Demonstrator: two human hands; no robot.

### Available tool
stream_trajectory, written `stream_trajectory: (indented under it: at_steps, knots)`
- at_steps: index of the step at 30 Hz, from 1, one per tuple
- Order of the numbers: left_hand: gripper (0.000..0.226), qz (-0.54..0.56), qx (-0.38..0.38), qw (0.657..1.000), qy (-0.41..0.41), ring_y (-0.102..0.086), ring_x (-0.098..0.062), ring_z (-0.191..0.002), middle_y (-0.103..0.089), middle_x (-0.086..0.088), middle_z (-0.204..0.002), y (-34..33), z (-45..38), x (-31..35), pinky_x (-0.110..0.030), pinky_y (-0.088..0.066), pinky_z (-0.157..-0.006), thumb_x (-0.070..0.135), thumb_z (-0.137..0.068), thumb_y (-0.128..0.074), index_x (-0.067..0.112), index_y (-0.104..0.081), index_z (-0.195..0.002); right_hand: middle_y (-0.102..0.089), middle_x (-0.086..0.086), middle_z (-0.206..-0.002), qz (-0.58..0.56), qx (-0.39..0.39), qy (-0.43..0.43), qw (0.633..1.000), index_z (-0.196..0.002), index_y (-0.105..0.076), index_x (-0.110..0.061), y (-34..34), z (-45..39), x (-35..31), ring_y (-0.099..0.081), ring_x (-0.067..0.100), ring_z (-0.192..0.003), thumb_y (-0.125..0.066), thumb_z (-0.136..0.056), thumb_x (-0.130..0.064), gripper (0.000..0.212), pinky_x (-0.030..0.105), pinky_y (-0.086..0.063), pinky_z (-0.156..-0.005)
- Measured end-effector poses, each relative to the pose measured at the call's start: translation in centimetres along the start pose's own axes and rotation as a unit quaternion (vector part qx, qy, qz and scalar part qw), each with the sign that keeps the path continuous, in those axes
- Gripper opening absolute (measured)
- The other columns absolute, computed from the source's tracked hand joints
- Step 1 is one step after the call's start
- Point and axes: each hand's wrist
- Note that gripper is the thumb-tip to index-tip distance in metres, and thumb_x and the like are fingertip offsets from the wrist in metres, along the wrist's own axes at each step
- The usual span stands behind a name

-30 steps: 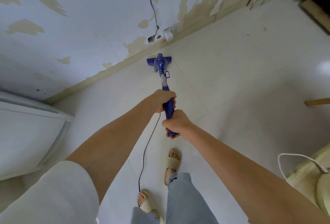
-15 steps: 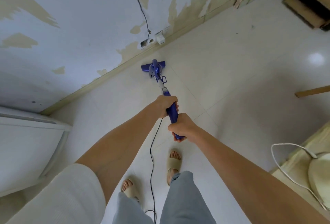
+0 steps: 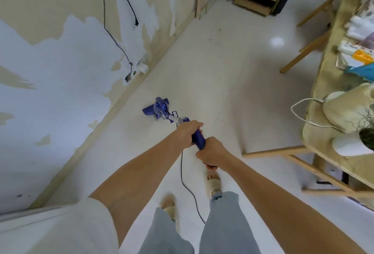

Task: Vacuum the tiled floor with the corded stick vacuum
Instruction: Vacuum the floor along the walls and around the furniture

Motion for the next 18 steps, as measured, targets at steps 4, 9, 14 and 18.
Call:
stream_trajectory:
  at_steps: [4,9,14,18]
  knots:
    - [0.018,-0.018,-0.019,1.0,0.007,-0.047,-0.015,-0.057,-0.049,-0.007,-0.066,2.4,2.9,-2.8,-0.026,-0.044,-0.05,0.001,-0.089,-0.061,0.006,-0.047,-0.078,-0.052,0.009,-0.066,-0.005,0.01,-0.024,1.0,-0.098,-0.044,-0.005,-3.4,4.0,0.2,-0.048,0.014,-0.04,-0.048,-0.085,-0.002,0.014,0.022,-0.038,-0.037]
    - [0.018,-0.096,-0.045,0.994,0.002,-0.048,-0.019,-0.06,-0.049,-0.009,-0.066,3.4,6.3,-5.9,-0.029,-0.045,-0.057,-0.004,-0.084,-0.051,0.004,-0.046,-0.068,-0.048,0.009,-0.063,-0.043,0.013,-0.055,0.997,-0.097,-0.043,-0.006,-5.2,8.3,1.3,-0.044,0.017,-0.043,-0.045,-0.084,0.002,0.015,0.021,-0.035,-0.039]
    - [0.019,-0.113,-0.064,0.992,0.0,-0.049,-0.018,-0.063,-0.05,-0.008,-0.068,3.9,9.9,-10.1,-0.027,-0.045,-0.059,-0.004,-0.085,-0.05,0.004,-0.047,-0.068,-0.044,0.007,-0.061,-0.08,0.008,-0.069,0.994,-0.086,-0.043,-0.008,-7.1,13.1,3.5,-0.04,0.015,-0.044,-0.044,-0.083,0.005,0.013,0.019,-0.035,-0.038]
    - [0.017,-0.147,-0.077,0.986,0.001,-0.05,-0.02,-0.064,-0.051,-0.009,-0.069,5.2,12.0,-14.0,-0.028,-0.046,-0.061,-0.004,-0.083,-0.049,0.004,-0.048,-0.069,-0.044,0.007,-0.06,-0.112,0.005,-0.078,0.991,-0.079,-0.043,-0.009,-10.2,16.6,5.5,-0.04,0.015,-0.044,-0.042,-0.082,0.007,0.015,0.017,-0.035,-0.037]
Point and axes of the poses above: each hand's wrist, its own z-axis away from the middle knuckle, its own y-axis out of the back of the hand, x = y × z
